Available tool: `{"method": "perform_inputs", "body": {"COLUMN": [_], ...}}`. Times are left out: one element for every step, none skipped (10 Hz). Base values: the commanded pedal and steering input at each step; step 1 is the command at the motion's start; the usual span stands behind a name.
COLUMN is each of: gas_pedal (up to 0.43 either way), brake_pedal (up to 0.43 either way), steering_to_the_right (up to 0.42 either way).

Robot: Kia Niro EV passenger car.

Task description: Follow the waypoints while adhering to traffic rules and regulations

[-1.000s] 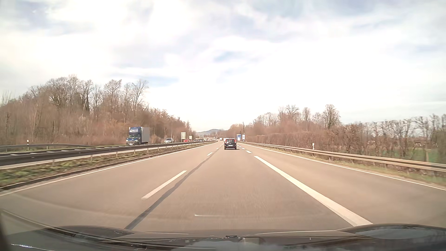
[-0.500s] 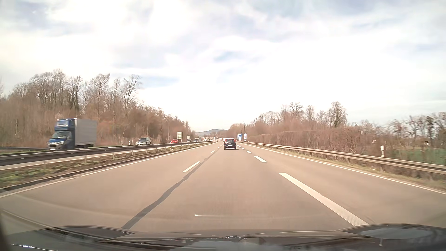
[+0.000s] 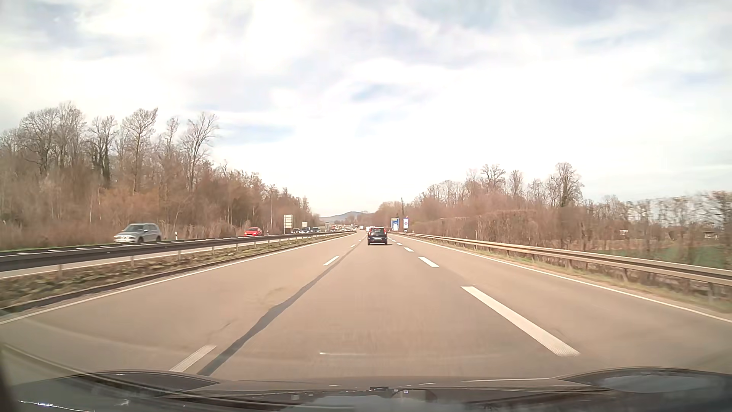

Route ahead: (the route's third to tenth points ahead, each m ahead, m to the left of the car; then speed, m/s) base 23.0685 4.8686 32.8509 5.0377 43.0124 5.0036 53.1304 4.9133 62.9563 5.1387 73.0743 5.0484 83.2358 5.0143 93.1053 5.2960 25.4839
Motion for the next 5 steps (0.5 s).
{"method": "perform_inputs", "body": {"gas_pedal": [0.189, 0.197, 0.197, 0.197, 0.197], "brake_pedal": [0.000, 0.000, 0.000, 0.000, 0.000], "steering_to_the_right": [0.001, 0.001, 0.001, 0.001, 0.001]}}
